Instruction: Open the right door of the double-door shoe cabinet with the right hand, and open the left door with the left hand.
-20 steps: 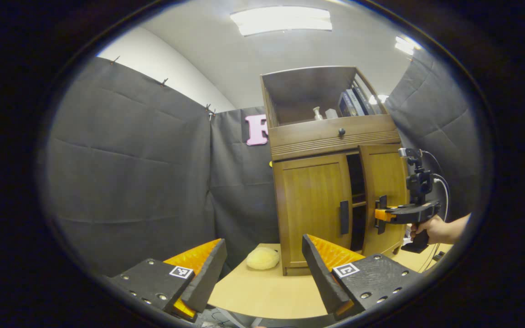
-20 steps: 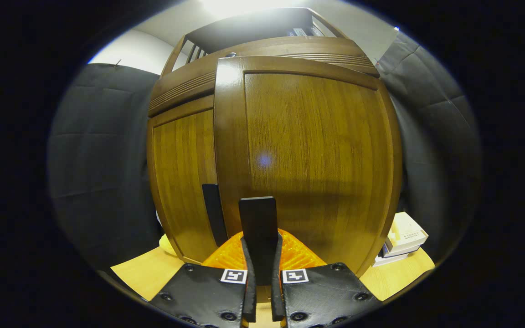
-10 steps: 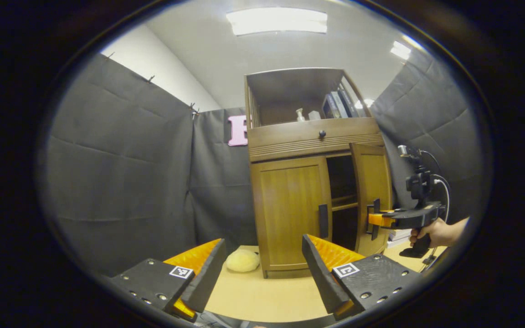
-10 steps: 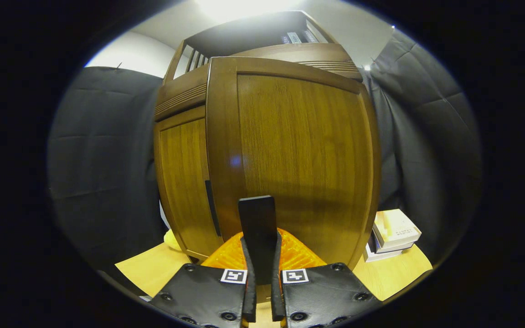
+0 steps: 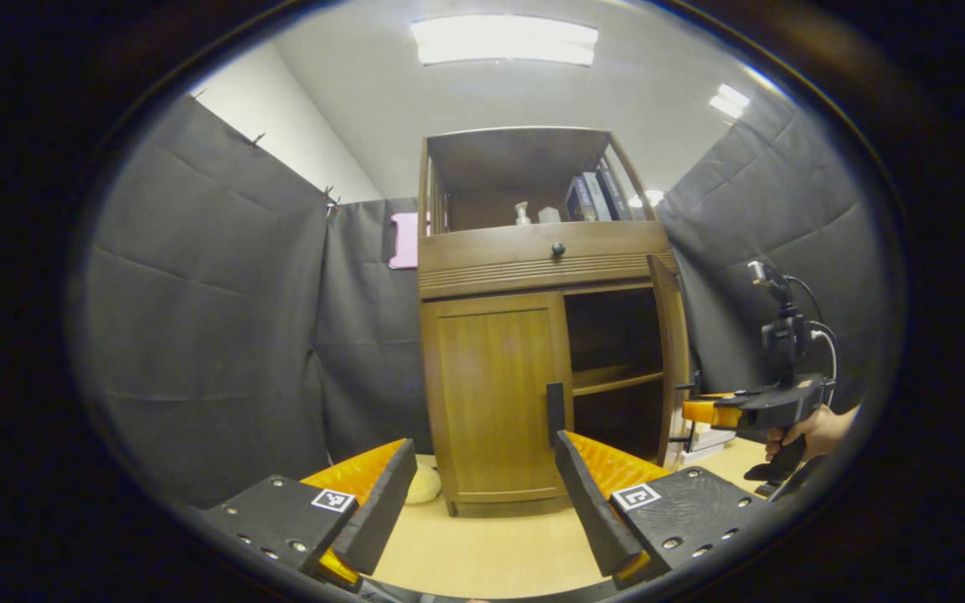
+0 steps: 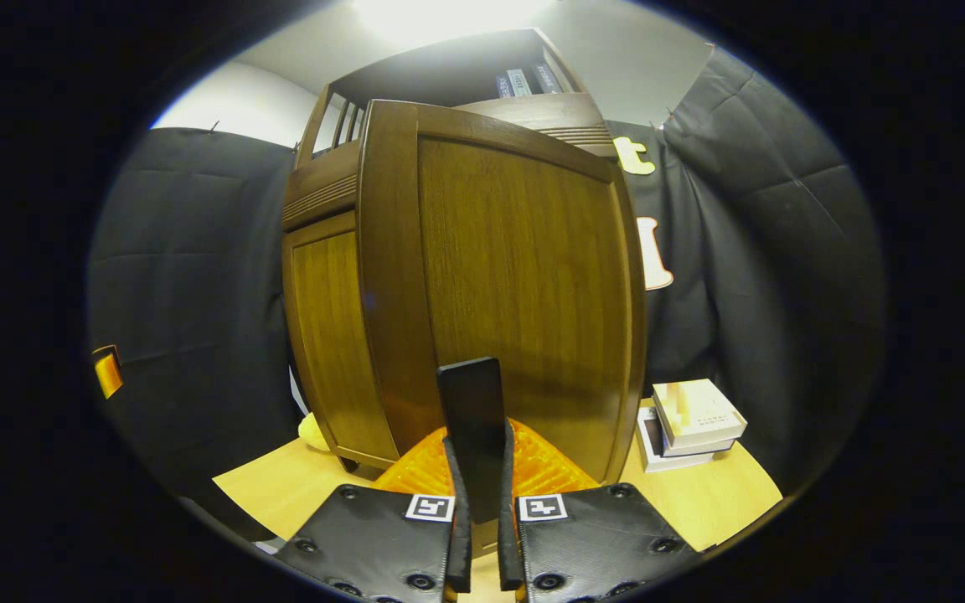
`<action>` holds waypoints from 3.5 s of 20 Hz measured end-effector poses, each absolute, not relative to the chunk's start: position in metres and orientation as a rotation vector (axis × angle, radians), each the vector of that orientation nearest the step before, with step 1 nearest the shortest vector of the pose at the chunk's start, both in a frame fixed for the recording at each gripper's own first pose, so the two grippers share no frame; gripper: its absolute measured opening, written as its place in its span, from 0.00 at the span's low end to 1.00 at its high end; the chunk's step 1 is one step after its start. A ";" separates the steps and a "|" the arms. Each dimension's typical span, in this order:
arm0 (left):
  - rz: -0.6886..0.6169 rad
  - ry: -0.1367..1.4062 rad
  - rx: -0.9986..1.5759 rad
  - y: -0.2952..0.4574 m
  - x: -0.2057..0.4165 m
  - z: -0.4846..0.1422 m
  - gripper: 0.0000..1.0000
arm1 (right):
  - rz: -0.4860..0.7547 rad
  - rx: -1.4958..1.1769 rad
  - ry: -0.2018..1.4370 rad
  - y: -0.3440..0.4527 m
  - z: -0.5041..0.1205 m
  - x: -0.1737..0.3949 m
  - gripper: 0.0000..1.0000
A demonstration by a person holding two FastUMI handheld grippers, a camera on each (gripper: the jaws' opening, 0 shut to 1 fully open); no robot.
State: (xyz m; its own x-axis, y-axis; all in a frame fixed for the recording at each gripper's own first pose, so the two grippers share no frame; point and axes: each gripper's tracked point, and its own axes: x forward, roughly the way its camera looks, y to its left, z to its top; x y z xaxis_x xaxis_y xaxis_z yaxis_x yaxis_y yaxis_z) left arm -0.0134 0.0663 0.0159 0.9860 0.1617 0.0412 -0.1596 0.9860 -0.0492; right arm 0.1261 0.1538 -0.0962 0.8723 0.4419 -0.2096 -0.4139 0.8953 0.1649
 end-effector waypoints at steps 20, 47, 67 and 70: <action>0.001 -0.043 -0.061 0.053 -0.017 0.027 0.96 | 0.271 0.114 0.254 0.022 -0.096 0.119 0.10; 0.001 0.001 -0.077 0.079 0.191 -0.022 0.95 | 0.036 0.028 0.081 -0.045 -0.036 0.039 0.97; -0.021 0.064 -0.117 0.077 0.296 -0.077 0.63 | 0.001 -0.004 0.141 -0.035 -0.047 0.014 0.97; 0.001 0.060 -0.109 0.076 0.284 -0.074 0.27 | 0.005 -0.001 0.142 -0.035 -0.048 0.013 0.97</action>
State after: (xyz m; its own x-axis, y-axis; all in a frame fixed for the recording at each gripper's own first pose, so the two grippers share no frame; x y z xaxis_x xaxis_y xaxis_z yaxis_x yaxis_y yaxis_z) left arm 0.2837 0.0765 -0.0744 0.9982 -0.0021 -0.0603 -0.0045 0.9941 -0.1087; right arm 0.0126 -0.0351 -0.0480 0.9899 0.0048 -0.1415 -0.0050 1.0000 -0.0007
